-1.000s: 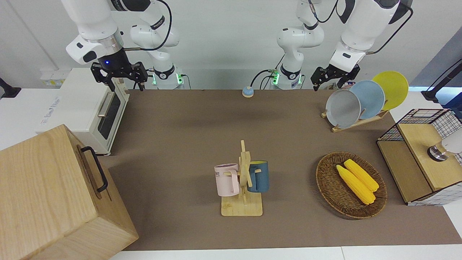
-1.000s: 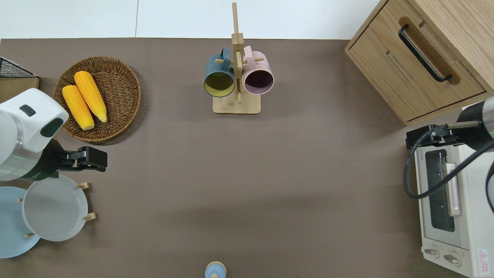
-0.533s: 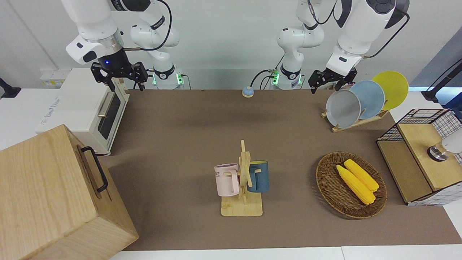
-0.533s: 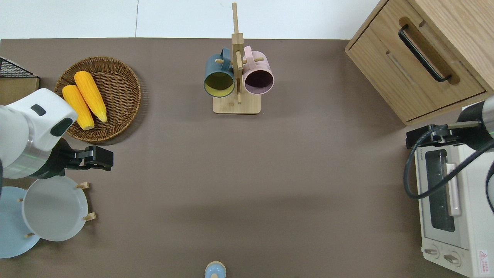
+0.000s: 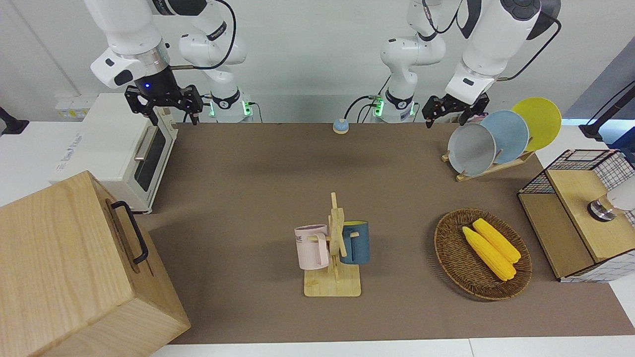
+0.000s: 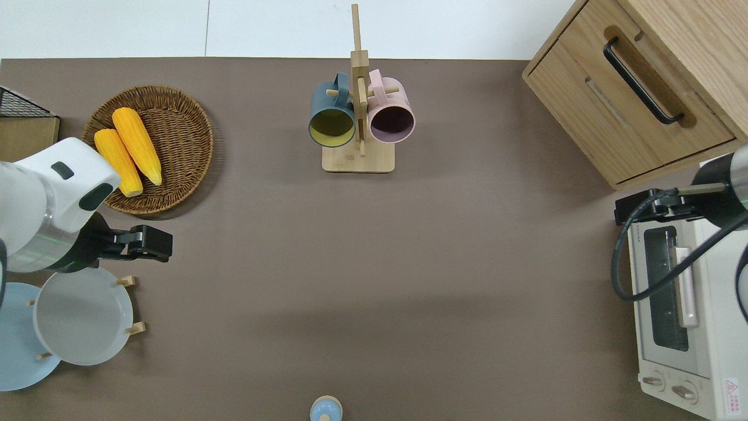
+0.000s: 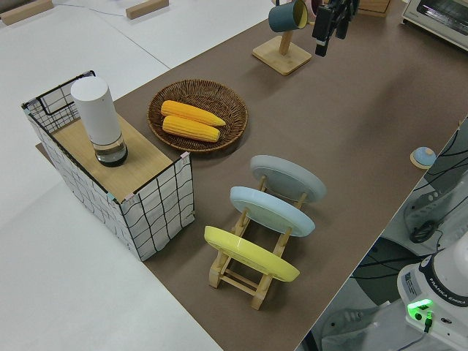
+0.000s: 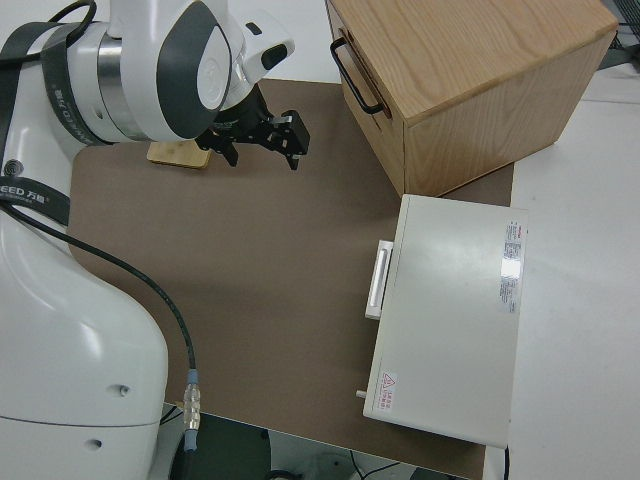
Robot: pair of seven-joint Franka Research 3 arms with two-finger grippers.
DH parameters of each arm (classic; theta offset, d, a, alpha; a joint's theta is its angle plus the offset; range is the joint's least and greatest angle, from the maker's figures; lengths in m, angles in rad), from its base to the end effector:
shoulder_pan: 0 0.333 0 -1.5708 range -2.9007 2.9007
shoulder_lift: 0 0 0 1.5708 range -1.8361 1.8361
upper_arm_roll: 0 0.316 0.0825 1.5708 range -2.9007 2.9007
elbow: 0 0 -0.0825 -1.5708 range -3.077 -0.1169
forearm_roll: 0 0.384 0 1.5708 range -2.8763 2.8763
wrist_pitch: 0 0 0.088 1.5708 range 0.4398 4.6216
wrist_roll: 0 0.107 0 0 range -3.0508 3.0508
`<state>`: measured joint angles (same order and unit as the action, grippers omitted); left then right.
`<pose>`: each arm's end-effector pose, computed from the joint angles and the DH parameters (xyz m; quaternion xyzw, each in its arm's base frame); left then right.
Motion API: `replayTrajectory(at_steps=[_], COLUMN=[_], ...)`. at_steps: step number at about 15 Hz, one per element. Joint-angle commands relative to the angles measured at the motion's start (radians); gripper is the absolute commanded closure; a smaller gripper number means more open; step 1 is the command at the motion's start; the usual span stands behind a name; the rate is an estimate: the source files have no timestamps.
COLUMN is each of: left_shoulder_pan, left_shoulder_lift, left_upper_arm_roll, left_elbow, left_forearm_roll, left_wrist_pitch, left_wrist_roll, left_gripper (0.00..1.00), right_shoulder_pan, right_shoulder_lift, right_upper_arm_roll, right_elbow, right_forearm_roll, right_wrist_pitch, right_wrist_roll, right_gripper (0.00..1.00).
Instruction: Pick gray plate from low plate rack and place it on table with left arm
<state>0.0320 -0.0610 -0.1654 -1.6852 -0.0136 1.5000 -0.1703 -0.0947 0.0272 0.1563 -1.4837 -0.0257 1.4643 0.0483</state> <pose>0.5200 -0.0739 0.5978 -0.9979 -0.0188 0.0620 0.0077 0.5515 0.0297 0.6412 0.9997 0.0056 -0.0225 0.0119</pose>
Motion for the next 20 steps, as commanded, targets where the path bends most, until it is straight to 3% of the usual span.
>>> replayTrajectory(at_steps=[1, 3, 9, 11, 15, 20], left_shoulder_pan=[0.005, 0.006, 0.008, 0.009, 0.005, 0.005], left_shoulder_lift=[-0.039, -0.042, -0.046, -0.046, -0.069, -0.200], left_upper_arm_roll=[0.047, 0.095, 0.305, 0.325, 0.325, 0.325], left_elbow=[-0.044, -0.048, -0.057, -0.071, -0.119, -0.353], left_forearm_roll=[0.006, 0.007, 0.007, 0.039, 0.085, 0.159], left_wrist_pitch=[0.013, 0.011, 0.026, 0.042, 0.058, 0.239], left_wrist_roll=[0.058, 0.115, 0.360, 0.379, 0.381, 0.381], left_gripper=[0.00, 0.00, 0.00, 0.00, 0.00, 0.00], right_shoulder_pan=[0.007, 0.007, 0.007, 0.007, 0.007, 0.007], right_shoulder_lift=[0.000, 0.000, 0.000, 0.000, 0.000, 0.000], right_upper_arm_roll=[-0.006, -0.006, -0.006, -0.006, -0.006, -0.006], right_elbow=[0.006, 0.006, 0.006, 0.006, 0.006, 0.006], right_forearm_roll=[0.003, 0.003, 0.003, 0.003, 0.003, 0.003], right_wrist_pitch=[-0.001, -0.001, -0.001, -0.001, -0.001, -0.001], right_wrist_roll=[0.004, 0.004, 0.004, 0.004, 0.004, 0.004], right_gripper=[0.017, 0.017, 0.017, 0.017, 0.017, 0.017])
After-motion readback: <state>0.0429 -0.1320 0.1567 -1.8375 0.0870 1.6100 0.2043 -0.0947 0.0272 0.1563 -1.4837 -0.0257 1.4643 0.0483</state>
